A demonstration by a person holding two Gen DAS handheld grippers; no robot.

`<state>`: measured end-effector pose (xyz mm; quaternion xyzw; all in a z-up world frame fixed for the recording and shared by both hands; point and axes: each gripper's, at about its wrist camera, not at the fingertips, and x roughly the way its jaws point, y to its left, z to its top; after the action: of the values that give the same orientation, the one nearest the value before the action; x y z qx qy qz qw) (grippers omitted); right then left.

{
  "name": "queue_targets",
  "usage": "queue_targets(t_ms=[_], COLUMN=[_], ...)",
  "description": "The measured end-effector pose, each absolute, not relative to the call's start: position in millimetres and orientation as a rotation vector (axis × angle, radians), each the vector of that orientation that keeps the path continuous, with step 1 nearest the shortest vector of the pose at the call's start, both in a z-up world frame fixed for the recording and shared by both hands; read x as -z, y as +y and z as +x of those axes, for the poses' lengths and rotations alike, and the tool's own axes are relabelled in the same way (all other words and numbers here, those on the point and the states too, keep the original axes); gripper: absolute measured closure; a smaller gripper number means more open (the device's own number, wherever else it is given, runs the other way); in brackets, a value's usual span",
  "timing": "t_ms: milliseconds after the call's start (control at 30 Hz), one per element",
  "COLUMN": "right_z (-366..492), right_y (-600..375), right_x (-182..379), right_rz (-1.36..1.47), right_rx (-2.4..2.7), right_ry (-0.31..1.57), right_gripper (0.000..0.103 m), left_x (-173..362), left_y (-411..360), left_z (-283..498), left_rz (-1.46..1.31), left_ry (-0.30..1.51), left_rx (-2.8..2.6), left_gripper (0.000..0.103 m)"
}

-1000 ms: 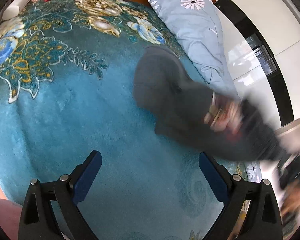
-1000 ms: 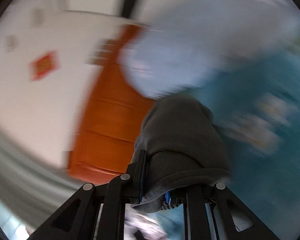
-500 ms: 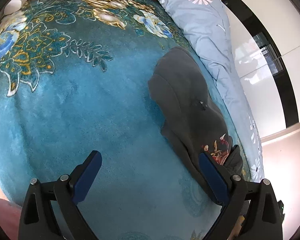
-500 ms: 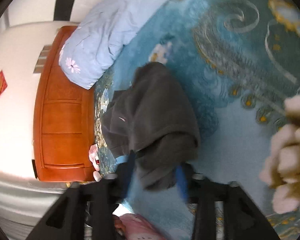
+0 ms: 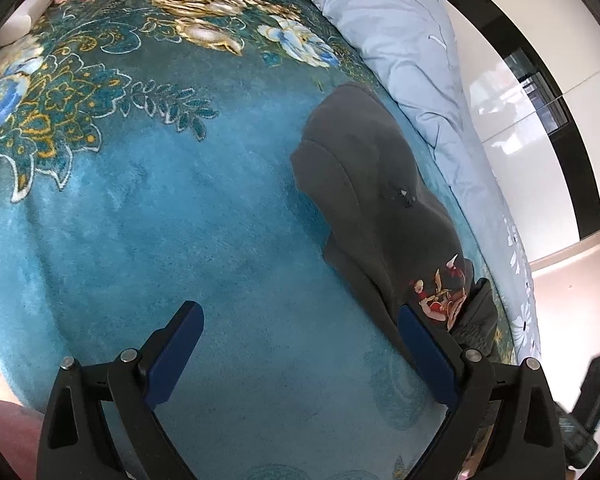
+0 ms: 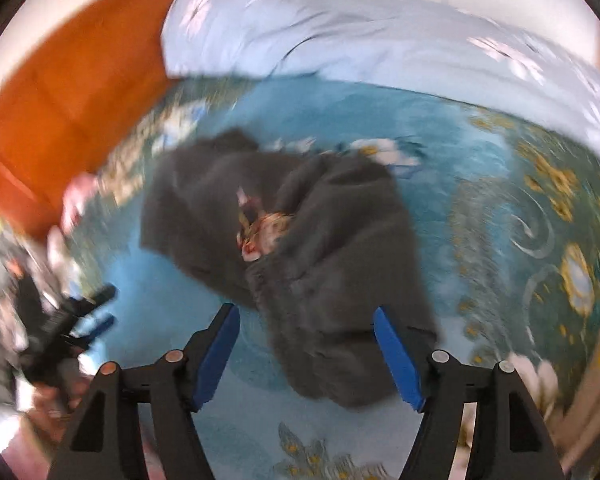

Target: Fold clothes

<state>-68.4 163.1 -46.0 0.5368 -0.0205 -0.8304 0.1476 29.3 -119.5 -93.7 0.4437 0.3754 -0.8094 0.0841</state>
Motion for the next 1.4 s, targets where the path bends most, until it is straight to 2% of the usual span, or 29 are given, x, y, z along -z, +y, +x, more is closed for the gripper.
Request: queue_targets(t_ms=[233, 267, 300, 333, 367, 400, 433, 567, 667, 800, 900, 967, 1067, 1133, 1167, 1200, 1267, 1400], right_z=[-79.8, -81.3, -81.6, -82.1, -83.0, -83.8, -85.3, -88.8, -96.3, -105.1, -105.4, -105.8, -103.3, -100.9, -99.9, -95.2, -86.5, -82.4], right_y=[121.2, 115.8, 117.5, 127.0, 138.5, 150.0, 167.4, 244.6, 292.4, 339.4, 360.1, 355.0, 310.6, 267.3, 236.0, 206.3, 152.0, 89.1], right_x=[80.6, 85.4, 83.9, 76.5, 67.7, 58.8, 46.8, 2.7, -2.9, -5.8, -8.8, -23.4, -47.5, -45.3, -35.2, -21.9, 9.2, 64.7], right_rz=[1.644, 1.655, 1.651, 1.641, 1.630, 1.618, 1.609, 1.584, 1.648, 1.764, 1.809, 1.688, 1.462, 1.420, 1.414, 1.402, 1.389, 1.432], right_rx=[2.373, 2.365, 2.366, 2.378, 2.390, 2.401, 2.446, 2.665, 2.785, 2.942, 3.035, 3.074, 2.969, 2.801, 2.671, 2.563, 2.409, 2.275], right_ry=[0.432, 0.503, 0.521, 0.470, 0.399, 0.329, 0.267, 0.107, 0.069, 0.089, -0.029, -0.071, -0.004, 0.105, 0.193, 0.275, 0.415, 0.500], right_gripper=[0.032, 0.038, 0.049, 0.052, 0.060, 0.088, 0.093, 0.095, 0.098, 0.098, 0.098, 0.094, 0.093, 0.070, 0.047, 0.043, 0.043, 0.043], left_x=[95.9, 96.4, 96.8, 97.3, 98.0, 98.9, 99.8, 100.9, 101.4, 103.7, 103.7, 104.0, 103.5, 101.4, 100.4, 99.2, 99.4, 99.8], left_y=[-121.3, -120.8, -120.1, -119.9, -120.0, -120.5, -121.1, -121.4, -120.9, -122.2, -124.5, -125.6, -125.0, -125.2, -126.3, -127.7, -134.4, -151.6], left_z=[29.6, 29.4, 29.0, 28.8, 28.8, 28.6, 28.3, 26.9, 25.9, 25.0, 24.7, 24.4, 23.0, 23.8, 25.2, 27.0, 32.4, 43.8], left_rz=[1.345, 1.349, 1.352, 1.354, 1.355, 1.358, 1.360, 1.369, 1.384, 1.403, 1.396, 1.387, 1.377, 1.355, 1.341, 1.325, 1.288, 1.178], left_ry=[1.126, 1.123, 1.123, 1.127, 1.133, 1.139, 1.147, 1.159, 1.155, 1.159, 1.165, 1.171, 1.165, 1.158, 1.159, 1.163, 1.193, 1.263], left_rx=[2.396, 2.398, 2.400, 2.399, 2.397, 2.394, 2.391, 2.398, 2.403, 2.391, 2.391, 2.392, 2.406, 2.419, 2.419, 2.416, 2.391, 2.337], left_gripper=[0.005, 0.005, 0.005, 0.005, 0.005, 0.005, 0.005, 0.005, 0.005, 0.005, 0.005, 0.005, 0.005, 0.005, 0.005, 0.005, 0.005, 0.005])
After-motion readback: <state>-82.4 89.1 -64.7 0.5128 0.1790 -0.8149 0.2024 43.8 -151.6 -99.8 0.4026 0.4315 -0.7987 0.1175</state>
